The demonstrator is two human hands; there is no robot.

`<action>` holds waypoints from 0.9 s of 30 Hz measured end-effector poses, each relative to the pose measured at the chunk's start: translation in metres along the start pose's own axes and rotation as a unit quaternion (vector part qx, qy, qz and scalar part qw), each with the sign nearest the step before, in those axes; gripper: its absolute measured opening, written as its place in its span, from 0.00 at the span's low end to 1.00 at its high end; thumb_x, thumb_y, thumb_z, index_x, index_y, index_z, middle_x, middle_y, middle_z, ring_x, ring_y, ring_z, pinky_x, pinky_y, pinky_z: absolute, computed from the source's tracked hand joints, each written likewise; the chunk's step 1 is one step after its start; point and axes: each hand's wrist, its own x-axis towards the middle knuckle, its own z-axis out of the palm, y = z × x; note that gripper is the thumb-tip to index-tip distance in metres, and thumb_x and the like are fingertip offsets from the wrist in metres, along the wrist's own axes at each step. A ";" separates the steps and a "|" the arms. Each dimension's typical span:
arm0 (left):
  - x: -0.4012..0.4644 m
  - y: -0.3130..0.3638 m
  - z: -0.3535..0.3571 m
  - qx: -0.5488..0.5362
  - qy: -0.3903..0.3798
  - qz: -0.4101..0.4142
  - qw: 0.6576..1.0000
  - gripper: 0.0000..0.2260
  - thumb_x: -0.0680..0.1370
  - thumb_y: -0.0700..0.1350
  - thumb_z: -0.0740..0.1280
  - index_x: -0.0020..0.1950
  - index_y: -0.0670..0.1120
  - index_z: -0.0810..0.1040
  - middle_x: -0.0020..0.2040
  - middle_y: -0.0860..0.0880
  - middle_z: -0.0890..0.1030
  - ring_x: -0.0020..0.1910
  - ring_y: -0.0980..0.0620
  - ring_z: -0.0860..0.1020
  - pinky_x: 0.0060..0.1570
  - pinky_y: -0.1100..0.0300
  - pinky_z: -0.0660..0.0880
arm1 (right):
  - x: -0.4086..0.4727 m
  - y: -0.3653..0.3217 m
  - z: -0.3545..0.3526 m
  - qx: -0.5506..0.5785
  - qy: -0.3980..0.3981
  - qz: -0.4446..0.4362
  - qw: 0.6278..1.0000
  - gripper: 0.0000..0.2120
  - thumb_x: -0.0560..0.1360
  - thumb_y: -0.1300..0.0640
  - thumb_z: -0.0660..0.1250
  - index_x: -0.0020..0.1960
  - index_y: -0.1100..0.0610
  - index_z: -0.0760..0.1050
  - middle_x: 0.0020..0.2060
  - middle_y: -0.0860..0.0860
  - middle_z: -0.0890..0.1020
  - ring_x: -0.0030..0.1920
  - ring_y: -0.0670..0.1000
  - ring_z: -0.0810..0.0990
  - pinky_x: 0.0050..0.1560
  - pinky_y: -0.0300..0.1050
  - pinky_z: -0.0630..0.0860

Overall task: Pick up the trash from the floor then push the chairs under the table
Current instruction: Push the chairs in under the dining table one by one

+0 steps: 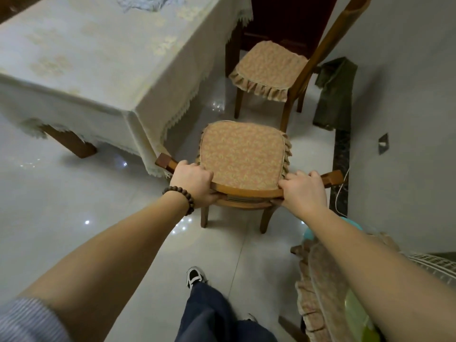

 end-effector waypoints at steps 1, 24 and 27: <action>0.000 0.001 -0.001 0.002 -0.004 0.000 1.000 0.25 0.71 0.71 0.56 0.44 0.50 0.75 0.36 0.53 0.74 0.41 0.50 0.77 0.46 0.54 0.68 | 0.000 0.001 0.000 -0.002 -0.002 -0.007 1.000 0.14 0.66 0.41 0.72 0.44 0.51 0.80 0.41 0.50 0.82 0.45 0.55 0.77 0.47 0.52 0.70; 0.090 0.084 -0.040 -0.014 -0.029 0.009 0.999 0.25 0.75 0.68 0.54 0.38 0.47 0.71 0.33 0.50 0.73 0.32 0.50 0.74 0.34 0.57 0.71 | 0.077 0.148 -0.002 -0.091 -0.045 -0.075 0.992 0.17 0.70 0.35 0.64 0.51 0.45 0.78 0.45 0.44 0.79 0.48 0.49 0.75 0.51 0.49 0.68; 0.124 0.081 -0.052 -0.021 -0.004 0.009 1.000 0.25 0.75 0.68 0.53 0.39 0.48 0.73 0.33 0.50 0.73 0.31 0.50 0.73 0.33 0.58 0.69 | 0.113 0.173 -0.014 -0.091 -0.055 -0.089 0.990 0.17 0.70 0.35 0.64 0.51 0.45 0.78 0.46 0.43 0.79 0.50 0.49 0.75 0.52 0.49 0.68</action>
